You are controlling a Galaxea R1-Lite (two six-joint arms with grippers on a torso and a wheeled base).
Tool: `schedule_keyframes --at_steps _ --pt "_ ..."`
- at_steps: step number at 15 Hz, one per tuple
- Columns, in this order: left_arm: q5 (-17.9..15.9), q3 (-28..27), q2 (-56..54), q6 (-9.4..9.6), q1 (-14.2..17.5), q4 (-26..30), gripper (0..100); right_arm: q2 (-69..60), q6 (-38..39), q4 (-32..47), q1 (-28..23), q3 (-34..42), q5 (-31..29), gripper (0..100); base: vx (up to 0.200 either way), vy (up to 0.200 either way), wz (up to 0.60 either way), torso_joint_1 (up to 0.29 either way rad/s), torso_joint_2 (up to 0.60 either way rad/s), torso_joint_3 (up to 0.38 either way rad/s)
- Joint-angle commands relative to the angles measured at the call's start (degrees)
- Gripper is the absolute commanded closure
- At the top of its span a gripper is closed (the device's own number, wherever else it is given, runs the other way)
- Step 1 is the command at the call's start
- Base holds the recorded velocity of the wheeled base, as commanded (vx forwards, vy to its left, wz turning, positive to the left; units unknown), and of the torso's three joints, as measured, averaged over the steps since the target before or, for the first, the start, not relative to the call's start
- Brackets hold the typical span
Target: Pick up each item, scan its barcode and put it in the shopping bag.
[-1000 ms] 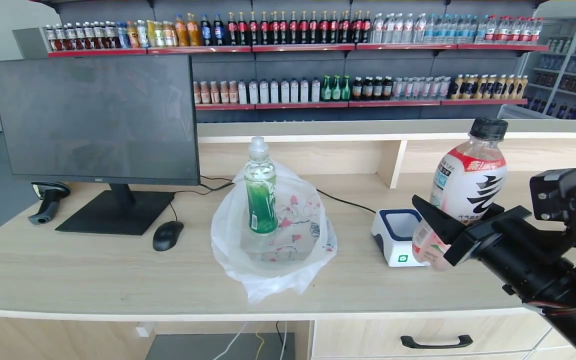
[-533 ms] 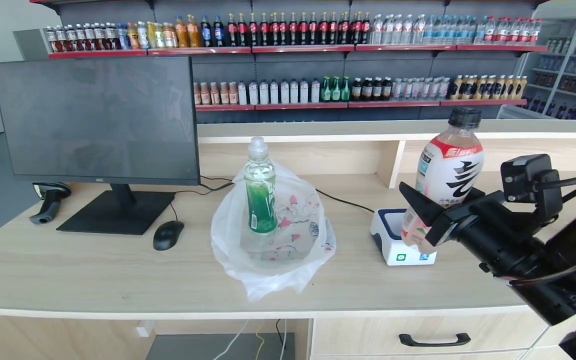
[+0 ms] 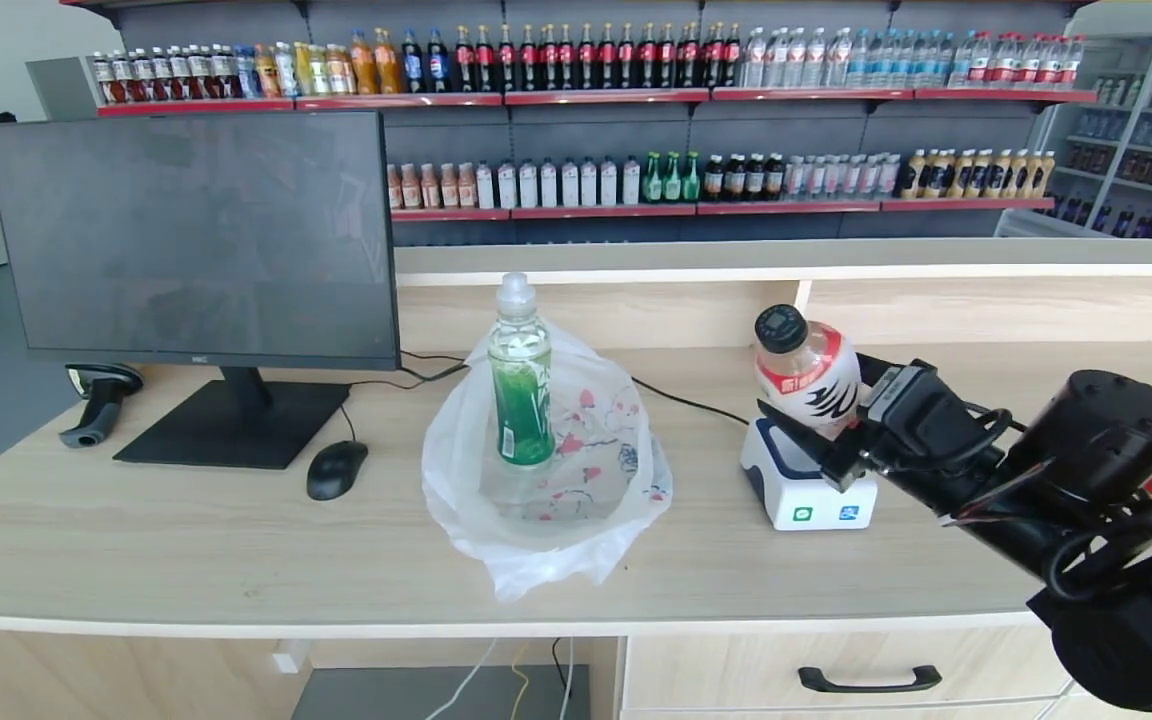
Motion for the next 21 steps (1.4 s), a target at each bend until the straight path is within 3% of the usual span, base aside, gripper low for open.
schedule_keyframes --at_steps 1,3,6,13,21 --pt "0.0 0.0 0.0 -0.02 0.0 0.0 0 1.6 -5.9 -0.1 -0.9 -3.2 0.2 100 0.0 0.0 0.0 0.0 0.0 0.0" --pt "0.0 0.0 0.0 -0.02 0.0 0.0 0 2.2 -17.8 -0.1 -2.6 -7.3 8.8 100 0.0 0.0 0.0 0.0 0.0 0.0" --pt "0.1 0.0 0.0 -0.11 0.0 0.0 0 3.2 -27.1 -0.1 -4.4 -6.0 12.5 100 0.0 0.0 0.0 0.0 0.0 0.0" --pt "0.1 0.0 0.0 -0.2 0.0 -0.1 0 9.0 -33.4 -0.1 -4.7 -6.6 20.1 100 0.0 0.0 0.0 0.0 0.0 0.0" --pt "0.1 0.0 0.0 -0.11 0.0 -0.1 0 12.5 -33.7 -0.1 -7.0 -7.1 23.7 100 0.0 0.0 0.0 0.0 0.0 0.0"
